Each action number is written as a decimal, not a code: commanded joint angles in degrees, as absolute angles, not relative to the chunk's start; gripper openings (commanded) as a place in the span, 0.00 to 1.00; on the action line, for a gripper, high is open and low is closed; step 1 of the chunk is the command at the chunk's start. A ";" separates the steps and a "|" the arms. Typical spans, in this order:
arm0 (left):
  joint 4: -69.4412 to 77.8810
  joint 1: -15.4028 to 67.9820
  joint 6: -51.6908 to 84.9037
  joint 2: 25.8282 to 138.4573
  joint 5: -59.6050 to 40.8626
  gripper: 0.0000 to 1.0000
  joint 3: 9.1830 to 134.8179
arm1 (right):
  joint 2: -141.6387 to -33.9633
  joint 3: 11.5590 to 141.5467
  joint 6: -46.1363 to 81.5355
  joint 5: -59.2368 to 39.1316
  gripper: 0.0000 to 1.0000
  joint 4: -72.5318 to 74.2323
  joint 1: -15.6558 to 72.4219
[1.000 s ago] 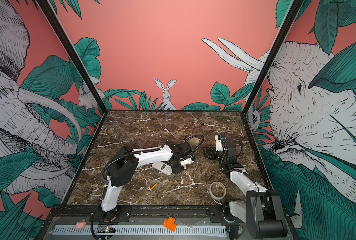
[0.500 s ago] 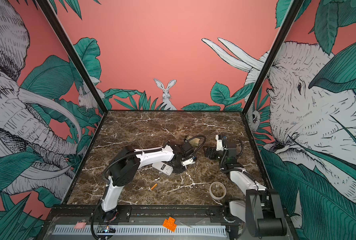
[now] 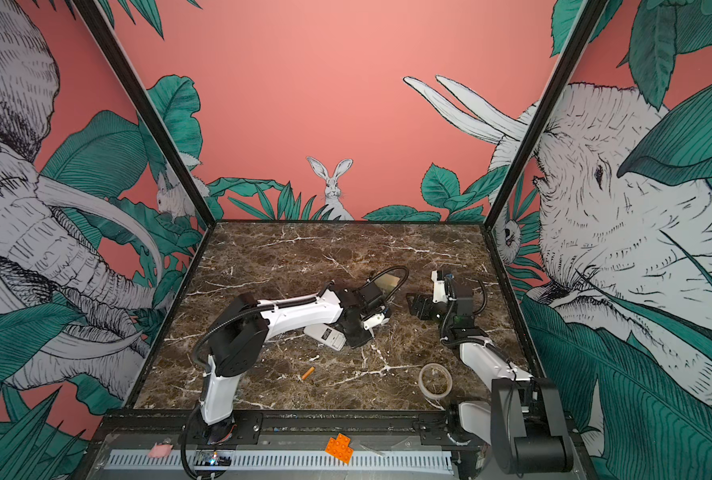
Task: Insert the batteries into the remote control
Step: 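Grasp the orange battery beside the remote with the left gripper and lift it, then lower the held battery end-first into the remote compartment with the left gripper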
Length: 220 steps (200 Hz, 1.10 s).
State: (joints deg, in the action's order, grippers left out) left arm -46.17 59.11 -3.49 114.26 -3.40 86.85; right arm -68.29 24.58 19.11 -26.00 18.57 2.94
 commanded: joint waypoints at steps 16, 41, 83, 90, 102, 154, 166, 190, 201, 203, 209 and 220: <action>-47.55 58.85 3.07 107.69 1.38 0.01 83.67 | -68.03 25.04 19.42 -27.16 0.80 20.14 2.73; -45.40 57.47 6.19 106.62 2.89 0.00 80.59 | -67.98 25.11 19.34 -27.47 0.80 20.13 2.72; -41.67 57.22 9.39 105.46 5.50 0.00 76.37 | -68.48 25.23 19.31 -27.97 0.80 20.25 2.72; -41.53 57.22 9.61 105.26 5.88 0.00 75.96 | -68.63 25.34 19.26 -28.04 0.80 20.31 2.72; -41.37 57.13 9.82 105.12 6.74 0.00 75.59 | -68.87 25.33 19.33 -28.26 0.80 20.56 2.72; -38.33 56.82 12.28 105.22 7.06 0.00 74.22 | -68.80 25.37 19.26 -28.48 0.80 20.63 2.73; -37.72 56.78 12.96 105.30 7.05 0.00 73.86 | -68.73 25.35 19.34 -28.57 0.80 20.63 2.72; -37.05 56.78 13.88 104.63 7.51 0.00 72.93 | -68.87 25.25 19.40 -28.68 0.80 20.81 2.72; -36.87 56.78 14.02 104.31 7.42 0.00 72.67 | -68.91 25.25 19.42 -28.64 0.80 20.94 2.71; -36.97 56.84 14.09 104.26 7.44 0.00 72.59 | -69.02 25.23 19.40 -28.65 0.80 20.99 2.77; -37.05 56.78 14.22 104.21 7.46 0.00 72.47 | -69.16 25.22 19.42 -28.74 0.80 21.05 2.74; -37.26 56.78 14.38 104.09 7.48 0.00 72.32 | -69.30 25.22 19.54 -28.87 0.80 21.35 2.73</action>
State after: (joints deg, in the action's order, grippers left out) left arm -37.28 57.06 12.69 107.59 6.72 73.30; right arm -68.77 24.58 19.11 -27.94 18.65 2.94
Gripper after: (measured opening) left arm 0.117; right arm 0.802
